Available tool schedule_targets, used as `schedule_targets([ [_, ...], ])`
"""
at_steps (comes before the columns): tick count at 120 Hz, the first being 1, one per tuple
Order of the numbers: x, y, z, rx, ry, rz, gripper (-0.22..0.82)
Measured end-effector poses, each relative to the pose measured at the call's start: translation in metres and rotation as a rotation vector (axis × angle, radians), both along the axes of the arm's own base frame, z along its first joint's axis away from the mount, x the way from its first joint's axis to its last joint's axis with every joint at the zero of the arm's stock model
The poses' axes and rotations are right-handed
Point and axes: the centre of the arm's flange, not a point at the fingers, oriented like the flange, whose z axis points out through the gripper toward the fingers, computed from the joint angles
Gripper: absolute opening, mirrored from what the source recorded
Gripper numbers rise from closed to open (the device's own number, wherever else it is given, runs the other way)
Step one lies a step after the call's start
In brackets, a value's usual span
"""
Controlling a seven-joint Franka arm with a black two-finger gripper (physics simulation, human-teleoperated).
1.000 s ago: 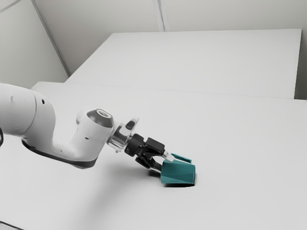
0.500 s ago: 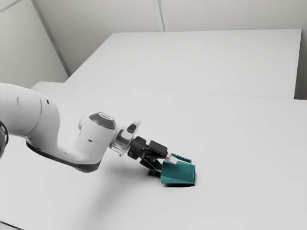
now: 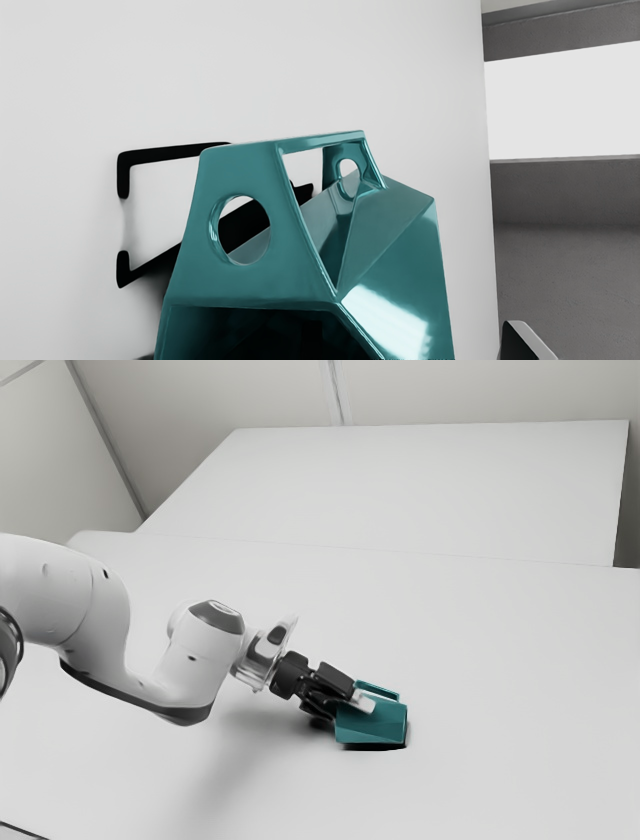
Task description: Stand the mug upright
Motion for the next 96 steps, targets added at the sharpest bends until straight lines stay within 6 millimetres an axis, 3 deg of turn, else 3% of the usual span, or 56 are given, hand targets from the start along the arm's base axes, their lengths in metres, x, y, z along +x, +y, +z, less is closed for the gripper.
schedule_targets([
  [96, -0.0037, -0.0004, -0.0023, -0.025, -0.020, -0.025, -0.05],
])
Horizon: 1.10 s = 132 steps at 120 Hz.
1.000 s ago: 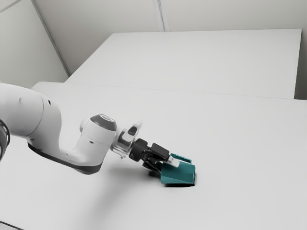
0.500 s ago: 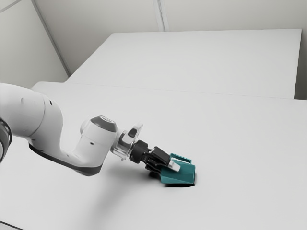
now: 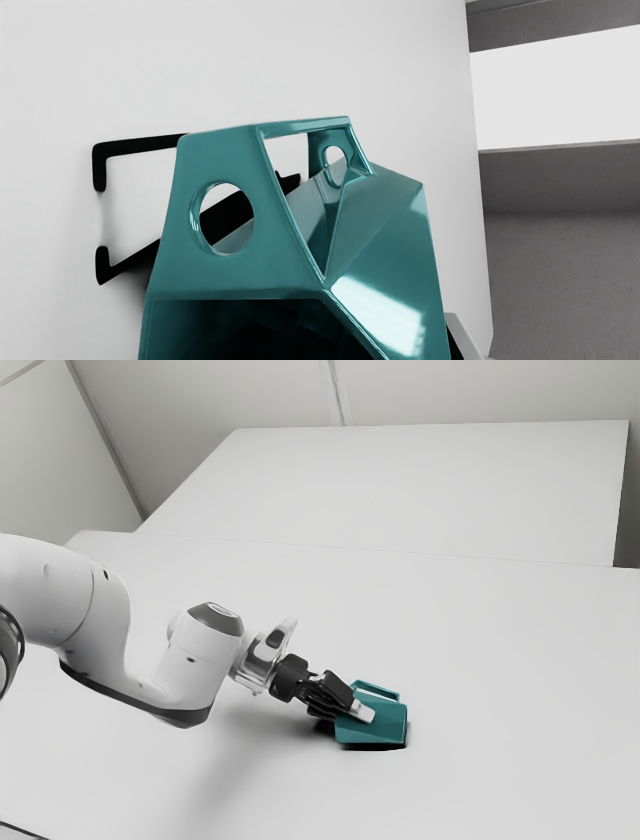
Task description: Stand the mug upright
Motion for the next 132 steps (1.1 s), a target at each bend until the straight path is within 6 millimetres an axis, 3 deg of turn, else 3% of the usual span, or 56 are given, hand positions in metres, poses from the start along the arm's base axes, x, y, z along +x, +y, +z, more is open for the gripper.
schedule_targets([
  [36, 0.000, 0.000, 0.001, -0.002, -0.014, -0.005, -0.11],
  [68, 0.004, -0.006, 0.026, -0.011, -0.074, -0.017, -0.17],
  [90, 0.012, -0.010, 0.066, 0.013, -0.177, -0.048, -0.18],
  [108, 0.019, -0.007, 0.116, 0.125, -0.305, -0.145, -0.18],
  [132, 0.004, 0.039, 0.180, 0.457, -0.451, -0.291, -0.18],
])
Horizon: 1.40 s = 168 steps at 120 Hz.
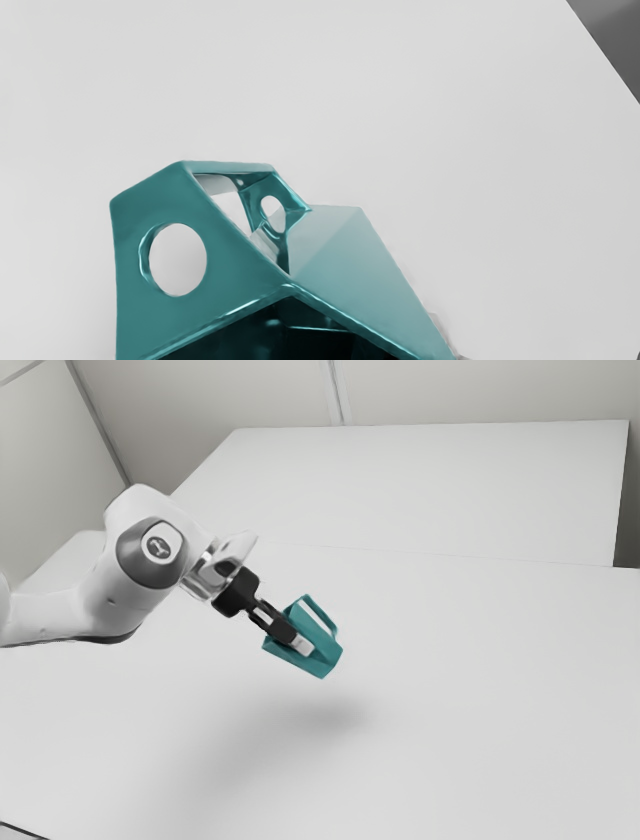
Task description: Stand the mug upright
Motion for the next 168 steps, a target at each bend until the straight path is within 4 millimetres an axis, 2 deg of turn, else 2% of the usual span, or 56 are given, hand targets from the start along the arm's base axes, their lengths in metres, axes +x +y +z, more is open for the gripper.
schedule_targets([
  [19, -0.022, 0.031, 0.019, 0.268, -0.056, -0.031, -0.18],
  [31, -0.027, 0.039, 0.022, 0.402, -0.070, -0.031, -0.18],
  [51, -0.028, 0.047, 0.014, 0.556, -0.060, 0.004, -0.18],
  [65, -0.030, 0.050, 0.001, 0.627, -0.035, 0.035, -0.18],
  [98, -0.024, 0.049, -0.030, 0.684, 0.027, 0.128, -0.18],
  [132, -0.004, 0.047, -0.053, 0.695, 0.040, 0.212, -0.18],
  [168, 0.017, 0.044, -0.062, 0.699, 0.026, 0.264, -0.18],
])
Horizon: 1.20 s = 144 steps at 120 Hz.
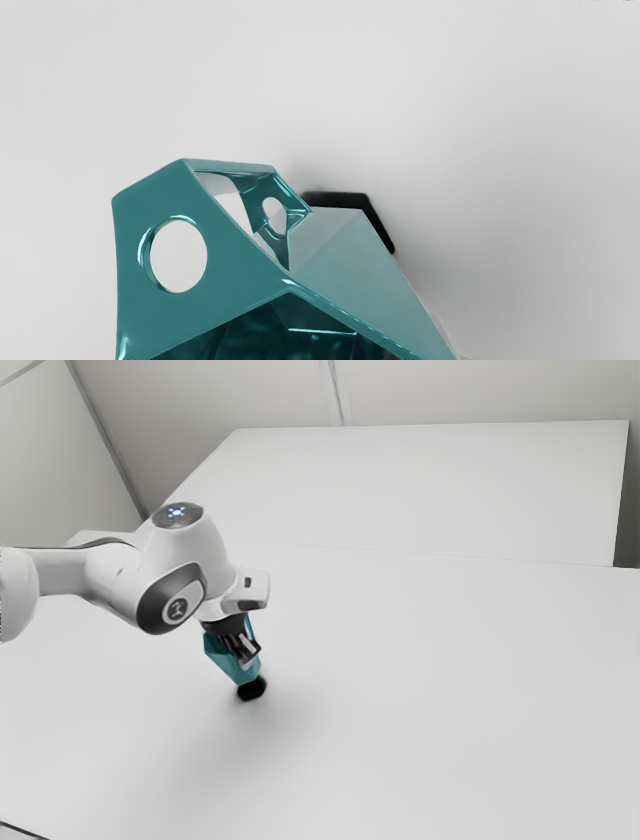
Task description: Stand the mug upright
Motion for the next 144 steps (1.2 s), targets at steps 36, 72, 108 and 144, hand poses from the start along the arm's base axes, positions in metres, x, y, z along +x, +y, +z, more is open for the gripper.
schedule_targets([
  [36, 0.006, 0.011, -0.016, -0.007, 0.002, 0.055, -0.18],
  [72, 0.008, 0.010, -0.031, -0.013, 0.020, 0.082, -0.18],
  [108, 0.009, 0.009, -0.031, -0.026, 0.015, 0.094, -0.05],
  [144, 0.010, 0.009, -0.031, -0.028, 0.013, 0.091, 0.20],
])
